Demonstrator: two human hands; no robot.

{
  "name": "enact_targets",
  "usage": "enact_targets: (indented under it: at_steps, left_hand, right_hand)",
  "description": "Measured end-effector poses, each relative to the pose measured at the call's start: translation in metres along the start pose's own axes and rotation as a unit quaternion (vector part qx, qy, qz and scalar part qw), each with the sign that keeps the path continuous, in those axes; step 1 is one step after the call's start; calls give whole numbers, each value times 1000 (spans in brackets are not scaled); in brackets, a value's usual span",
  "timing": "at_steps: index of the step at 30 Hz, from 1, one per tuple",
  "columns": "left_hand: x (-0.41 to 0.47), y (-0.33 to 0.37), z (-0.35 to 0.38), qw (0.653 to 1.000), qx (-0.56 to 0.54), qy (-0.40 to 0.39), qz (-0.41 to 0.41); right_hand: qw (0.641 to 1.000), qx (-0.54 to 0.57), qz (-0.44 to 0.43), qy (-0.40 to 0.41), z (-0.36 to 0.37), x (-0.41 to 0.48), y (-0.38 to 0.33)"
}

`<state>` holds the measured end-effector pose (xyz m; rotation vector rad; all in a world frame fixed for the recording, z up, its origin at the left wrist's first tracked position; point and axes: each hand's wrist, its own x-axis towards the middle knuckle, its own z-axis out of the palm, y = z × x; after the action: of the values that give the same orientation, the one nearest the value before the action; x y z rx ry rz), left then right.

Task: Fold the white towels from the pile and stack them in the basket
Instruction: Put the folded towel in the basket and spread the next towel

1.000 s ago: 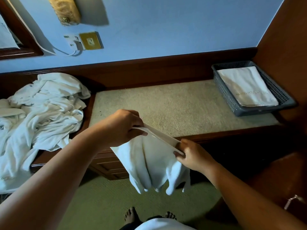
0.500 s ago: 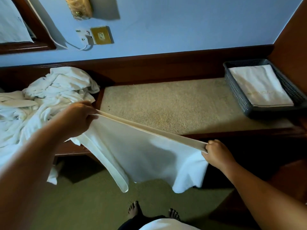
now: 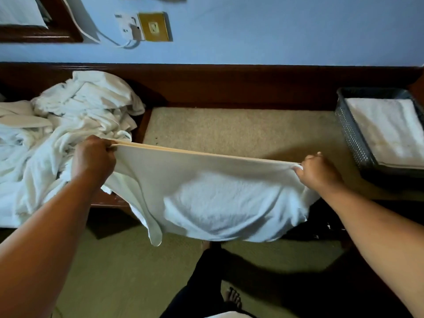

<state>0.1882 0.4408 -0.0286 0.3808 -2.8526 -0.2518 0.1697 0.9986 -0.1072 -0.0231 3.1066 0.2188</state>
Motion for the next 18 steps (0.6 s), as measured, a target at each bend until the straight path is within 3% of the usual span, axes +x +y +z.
enact_targets:
  at_steps: [4,7,13,18]
  left_hand:
    - [52,10,16,1000,4,-5,-3]
    - [109,20,38,1000,16,-21,1]
    - [204,56,80,997,40,-68,6]
    - [271,67,105,988,108,-68,85]
  right_hand:
    - [993,-81,-80,-14,3,54,16]
    - [991,-106,-66,-46,-24,104,22]
    - [999,-13,-36,30,-36,198,22]
    - [999,-16,-45,-14,-34,261,28]
